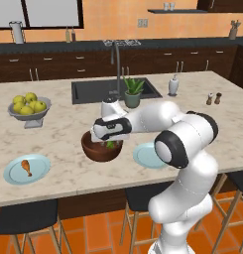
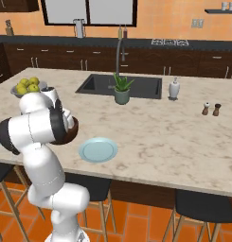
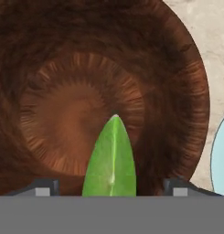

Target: Pick the chicken drumstick and lemon wedge from their plates and place them in the bowl. Then put the bowl in the fridge.

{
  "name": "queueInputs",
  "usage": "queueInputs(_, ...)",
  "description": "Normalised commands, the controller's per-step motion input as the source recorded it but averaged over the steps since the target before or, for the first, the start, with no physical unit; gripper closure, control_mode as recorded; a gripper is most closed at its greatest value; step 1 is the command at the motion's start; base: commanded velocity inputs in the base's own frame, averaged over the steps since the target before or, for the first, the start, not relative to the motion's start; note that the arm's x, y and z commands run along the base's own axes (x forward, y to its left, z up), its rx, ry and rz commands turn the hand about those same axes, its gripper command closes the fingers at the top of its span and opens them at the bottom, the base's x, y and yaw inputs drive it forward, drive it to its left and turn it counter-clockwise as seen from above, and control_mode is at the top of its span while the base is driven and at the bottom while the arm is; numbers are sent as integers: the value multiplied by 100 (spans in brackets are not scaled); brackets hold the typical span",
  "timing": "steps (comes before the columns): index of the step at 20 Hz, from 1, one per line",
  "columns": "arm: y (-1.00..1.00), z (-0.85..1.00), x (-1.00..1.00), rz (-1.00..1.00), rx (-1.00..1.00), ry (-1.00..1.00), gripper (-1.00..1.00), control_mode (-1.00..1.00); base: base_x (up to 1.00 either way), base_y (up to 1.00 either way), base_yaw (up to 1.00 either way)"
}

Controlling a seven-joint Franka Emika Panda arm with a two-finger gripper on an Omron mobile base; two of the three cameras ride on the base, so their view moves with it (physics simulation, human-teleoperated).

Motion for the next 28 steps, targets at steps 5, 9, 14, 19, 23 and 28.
queueInputs(5, -36, 58, -27, 0, 0, -1, -100, -100, 0, 0, 0)
queueInputs(9, -71, 77, -52, 0, 0, 0, -100, -100, 0, 0, 0)
queueInputs(14, -99, 35, -90, 0, 0, 0, -100, -100, 0, 0, 0)
queueInputs(19, -93, 48, -97, 0, 0, 0, -100, -100, 0, 0, 0)
queueInputs(23, -60, 37, -90, 0, 0, 0, -100, -100, 0, 0, 0)
queueInputs(28, -18, 13, -61, 0, 1, 0, -100, -100, 0, 0, 0)
